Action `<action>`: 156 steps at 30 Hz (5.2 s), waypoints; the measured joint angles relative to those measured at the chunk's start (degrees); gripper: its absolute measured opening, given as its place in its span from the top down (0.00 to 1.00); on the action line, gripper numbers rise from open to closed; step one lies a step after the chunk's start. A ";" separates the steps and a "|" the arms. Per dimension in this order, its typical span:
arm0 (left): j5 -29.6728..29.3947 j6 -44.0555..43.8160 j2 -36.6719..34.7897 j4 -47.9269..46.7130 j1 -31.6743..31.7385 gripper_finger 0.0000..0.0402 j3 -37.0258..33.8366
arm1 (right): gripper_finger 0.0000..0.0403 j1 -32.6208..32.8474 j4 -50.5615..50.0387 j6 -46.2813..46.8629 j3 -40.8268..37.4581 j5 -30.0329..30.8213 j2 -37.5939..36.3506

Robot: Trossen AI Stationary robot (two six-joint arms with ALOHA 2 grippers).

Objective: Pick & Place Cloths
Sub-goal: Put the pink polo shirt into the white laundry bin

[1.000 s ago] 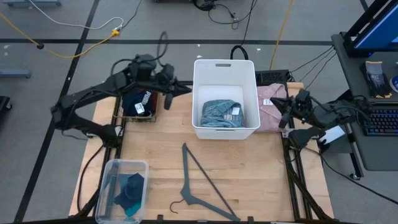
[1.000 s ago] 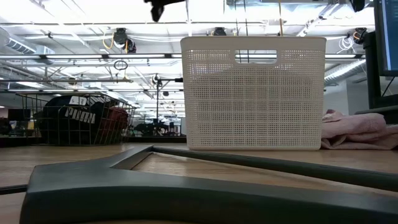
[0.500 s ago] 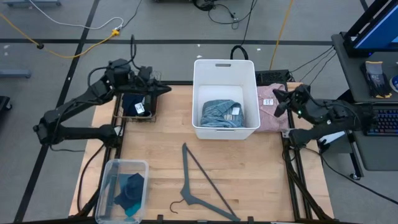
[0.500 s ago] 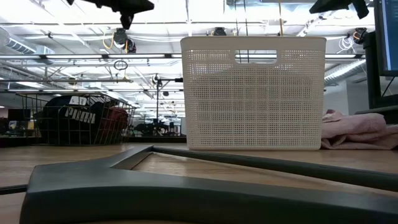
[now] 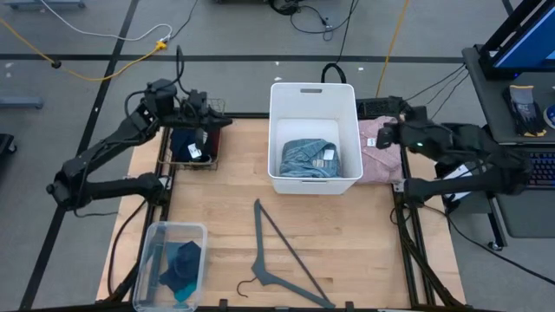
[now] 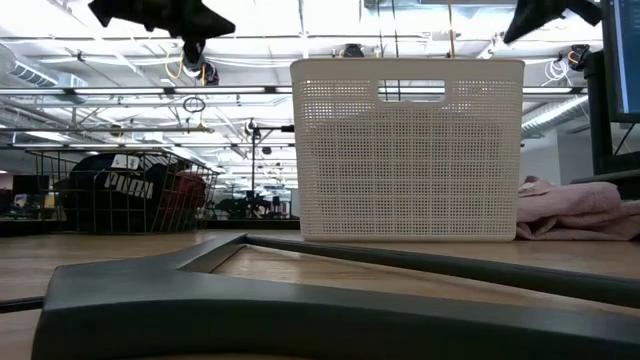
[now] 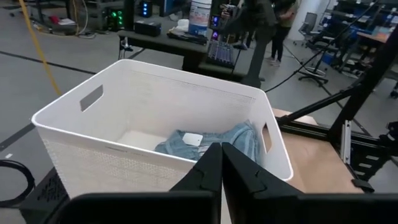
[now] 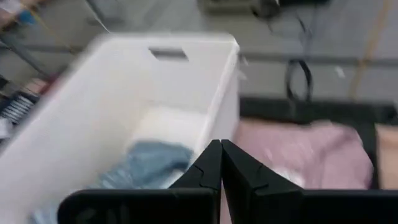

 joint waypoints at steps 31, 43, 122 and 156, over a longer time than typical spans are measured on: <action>3.05 1.14 0.02 -0.55 2.64 0.99 -0.06 | 0.69 -23.36 -18.06 6.97 -5.47 -17.36 10.76; 3.05 0.95 0.02 -0.52 2.64 0.99 -0.06 | 0.32 -29.46 -16.32 11.91 -12.14 -17.51 10.75; 2.57 -2.73 0.02 2.47 2.62 0.99 -0.06 | 0.91 -42.28 26.81 15.04 -48.98 -35.67 13.19; 2.65 -4.24 0.02 3.02 2.61 0.95 -0.06 | 0.91 -42.11 33.30 3.27 -31.13 -29.32 -6.67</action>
